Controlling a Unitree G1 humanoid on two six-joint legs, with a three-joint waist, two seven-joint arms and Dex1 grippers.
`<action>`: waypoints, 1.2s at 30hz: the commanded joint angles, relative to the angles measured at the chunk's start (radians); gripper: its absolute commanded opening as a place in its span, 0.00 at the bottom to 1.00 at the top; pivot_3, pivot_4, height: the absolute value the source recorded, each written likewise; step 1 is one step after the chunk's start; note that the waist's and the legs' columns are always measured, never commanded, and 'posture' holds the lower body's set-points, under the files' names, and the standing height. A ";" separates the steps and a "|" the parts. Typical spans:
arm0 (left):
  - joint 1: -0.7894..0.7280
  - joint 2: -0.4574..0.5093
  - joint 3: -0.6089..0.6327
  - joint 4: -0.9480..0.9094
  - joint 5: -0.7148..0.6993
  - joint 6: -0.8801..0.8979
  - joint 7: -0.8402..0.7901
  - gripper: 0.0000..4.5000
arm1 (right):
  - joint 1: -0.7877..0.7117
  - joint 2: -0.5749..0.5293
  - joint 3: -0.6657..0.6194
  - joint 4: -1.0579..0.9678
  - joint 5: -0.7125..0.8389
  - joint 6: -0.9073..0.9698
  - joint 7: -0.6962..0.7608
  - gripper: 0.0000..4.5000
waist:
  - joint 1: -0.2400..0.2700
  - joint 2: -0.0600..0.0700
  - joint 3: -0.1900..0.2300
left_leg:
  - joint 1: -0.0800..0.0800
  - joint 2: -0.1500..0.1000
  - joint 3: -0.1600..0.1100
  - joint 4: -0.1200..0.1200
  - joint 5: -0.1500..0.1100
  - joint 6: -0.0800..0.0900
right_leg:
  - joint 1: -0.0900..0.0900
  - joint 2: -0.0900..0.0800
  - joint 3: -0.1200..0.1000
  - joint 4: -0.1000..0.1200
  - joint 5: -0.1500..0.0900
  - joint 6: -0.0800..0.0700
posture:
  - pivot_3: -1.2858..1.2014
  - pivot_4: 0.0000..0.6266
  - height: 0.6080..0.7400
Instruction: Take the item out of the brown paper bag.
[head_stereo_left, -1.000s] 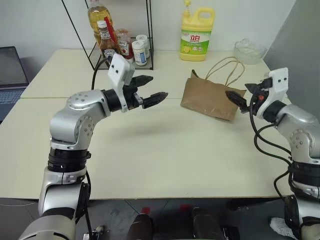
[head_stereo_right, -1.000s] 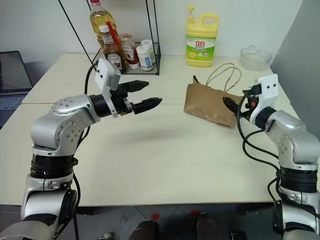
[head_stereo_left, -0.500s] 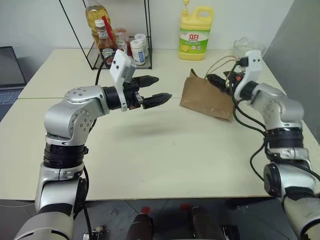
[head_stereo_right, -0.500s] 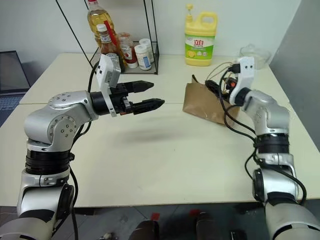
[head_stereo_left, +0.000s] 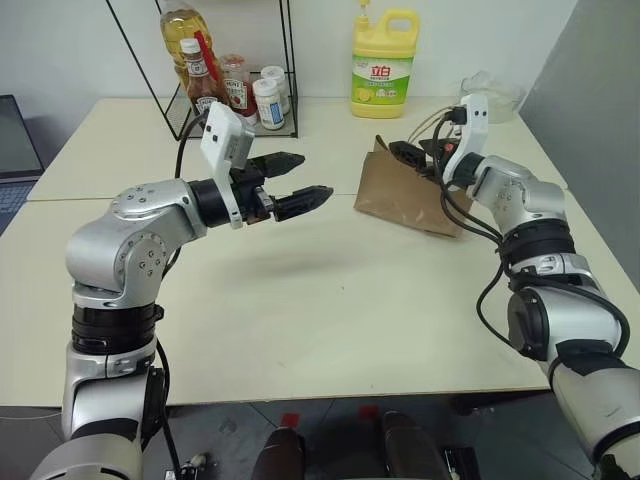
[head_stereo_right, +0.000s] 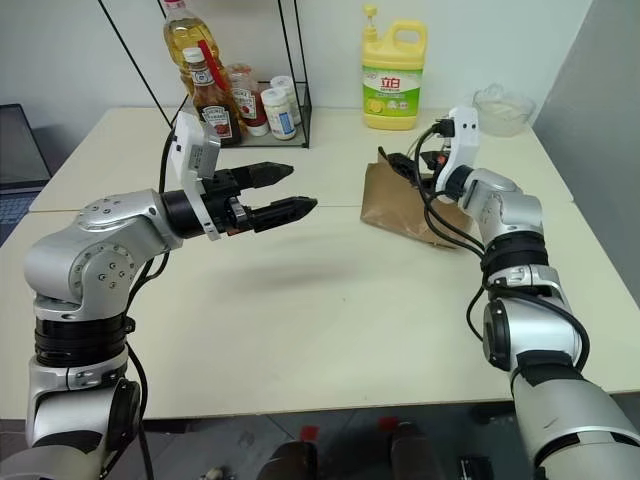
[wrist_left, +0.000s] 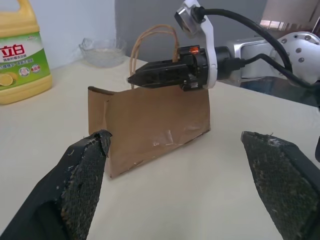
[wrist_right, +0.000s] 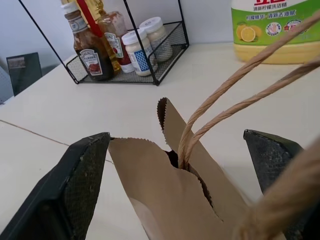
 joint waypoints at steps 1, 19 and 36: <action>-0.001 0.015 0.032 -0.045 -0.021 0.000 0.020 1.00 | -0.063 0.009 -0.029 0.054 -0.003 -0.069 0.020 0.91 | -0.001 0.000 0.000 | 0.000 0.000 0.000 0.000 0.000 0.000 | 0.000 0.000 0.000 0.000 0.000 0.000 | 0.52 0.24 1.00; 0.015 0.024 0.034 -0.066 -0.038 0.003 0.067 1.00 | -0.114 0.031 -0.064 0.155 0.004 -0.151 0.041 0.03 | -0.019 0.000 0.000 | 0.000 -0.002 0.002 0.001 0.000 0.000 | -0.006 -0.003 0.002 0.011 0.000 0.000 | 0.52 0.24 1.00; 0.349 0.086 0.191 -0.359 -0.175 0.111 0.184 1.00 | -0.067 0.199 0.067 -0.218 0.023 0.011 0.218 0.03 | -0.044 0.001 0.001 | -0.001 -0.002 0.001 0.001 0.000 0.000 | -0.007 -0.003 0.001 0.013 0.000 0.000 | 0.52 0.24 1.00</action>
